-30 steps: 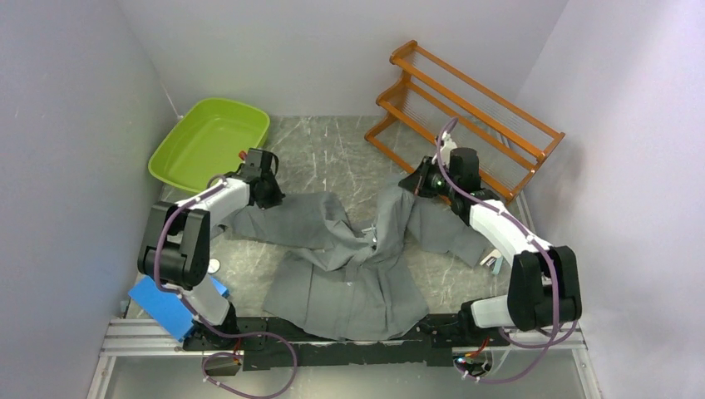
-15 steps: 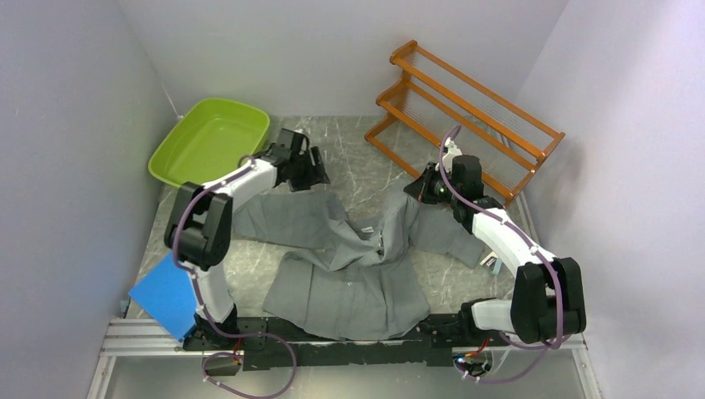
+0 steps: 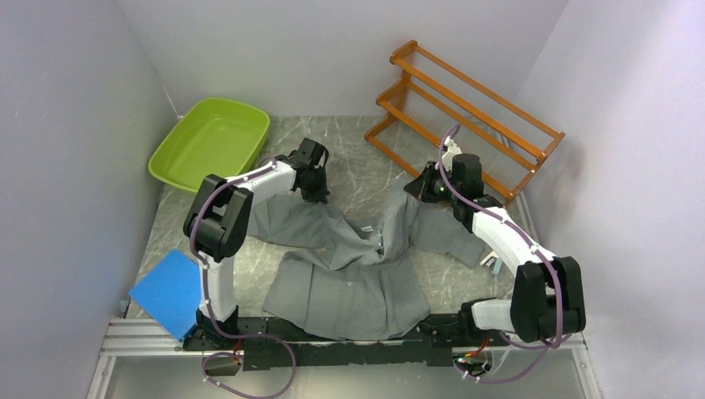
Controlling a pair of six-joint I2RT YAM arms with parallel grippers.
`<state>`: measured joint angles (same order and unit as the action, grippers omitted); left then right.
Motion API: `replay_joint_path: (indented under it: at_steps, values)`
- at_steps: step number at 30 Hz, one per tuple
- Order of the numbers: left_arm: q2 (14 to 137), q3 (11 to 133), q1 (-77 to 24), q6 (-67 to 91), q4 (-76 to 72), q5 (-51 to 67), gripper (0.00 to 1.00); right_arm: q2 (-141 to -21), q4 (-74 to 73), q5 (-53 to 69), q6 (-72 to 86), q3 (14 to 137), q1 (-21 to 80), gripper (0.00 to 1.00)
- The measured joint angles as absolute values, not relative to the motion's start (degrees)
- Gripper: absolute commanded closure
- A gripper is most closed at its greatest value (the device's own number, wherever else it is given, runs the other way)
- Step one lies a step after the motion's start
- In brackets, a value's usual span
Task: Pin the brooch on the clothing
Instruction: Flatten out the clothes at the center of the board.
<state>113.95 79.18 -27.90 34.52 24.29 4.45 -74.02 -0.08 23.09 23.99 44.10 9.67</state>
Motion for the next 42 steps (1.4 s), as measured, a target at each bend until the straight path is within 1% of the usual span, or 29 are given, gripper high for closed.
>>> replay_joint_path:
  at_steps: [6, 15, 21, 24, 25, 26, 27, 29, 30, 31, 33, 35, 36, 38, 42]
  values:
    - [110.6, 79.2, -25.4, 33.5, 26.4, 1.4, 0.97, -75.1, -0.5, 23.1, 24.0, 46.3, 9.6, 1.0]
    - [103.6, 80.9, -13.0, 30.9, 27.9, -3.0, 0.97, -77.2, 0.2, 23.0, 24.4, 52.5, 8.3, 1.0]
    - [100.0, 82.0, -8.9, 30.1, 26.2, -4.9, 0.97, -78.8, 4.9, 23.0, 26.0, 52.8, 7.7, 1.0]
    - [99.9, 82.8, -8.0, 29.4, 24.2, -6.0, 0.97, -81.4, 8.6, 23.1, 26.8, 53.0, 7.5, 1.0]
    - [99.9, 82.9, -7.8, 29.3, 23.9, -6.1, 0.96, -82.5, 9.7, 23.1, 27.1, 53.2, 7.4, 0.99]
    - [99.9, 83.2, -7.6, 29.3, 23.6, -6.5, 0.91, -83.3, 10.6, 23.1, 27.4, 53.3, 7.2, 0.91]
    - [100.0, 83.5, -7.4, 29.1, 23.3, -6.7, 0.81, -84.5, 12.0, 23.2, 27.9, 53.4, 7.0, 0.81]
    - [100.2, 84.4, -7.1, 28.7, 22.7, -7.0, 0.42, -86.5, 14.0, 23.3, 28.9, 53.6, 6.4, 0.6]
    - [100.5, 85.1, -7.0, 28.2, 22.7, -7.0, 0.32, -87.3, 14.7, 23.3, 29.5, 53.7, 6.1, 0.51]
    - [101.2, 86.4, -6.8, 27.9, 23.0, -6.9, 0.25, -88.3, 15.4, 23.4, 29.7, 54.0, 5.8, 0.42]
    - [103.4, 90.3, -6.4, 28.0, 24.0, -6.8, 0.22, -89.3, 16.3, 23.6, 30.2, 54.5, 5.3, 0.28]
    - [104.4, 92.3, -6.1, 28.0, 24.3, -6.3, 0.17, -89.1, 16.5, 23.6, 30.4, 54.5, 5.0, 0.17]
    - [104.1, 92.1, -6.0, 28.1, 24.5, -5.8, 0.1, -88.8, 16.6, 23.6, 30.5, 54.4, 4.9, 0.12]
    - [102.3, 89.6, -5.9, 28.1, 24.1, -4.6, 0.08, -86.8, 16.6, 23.4, 30.7, 53.8, 4.9, 0.06]
    - [93.3, 78.5, -6.3, 29.7, 24.0, -1.2, 0.08, -79.6, 15.7, 23.6, 30.7, 50.2, 4.9, 0.03]
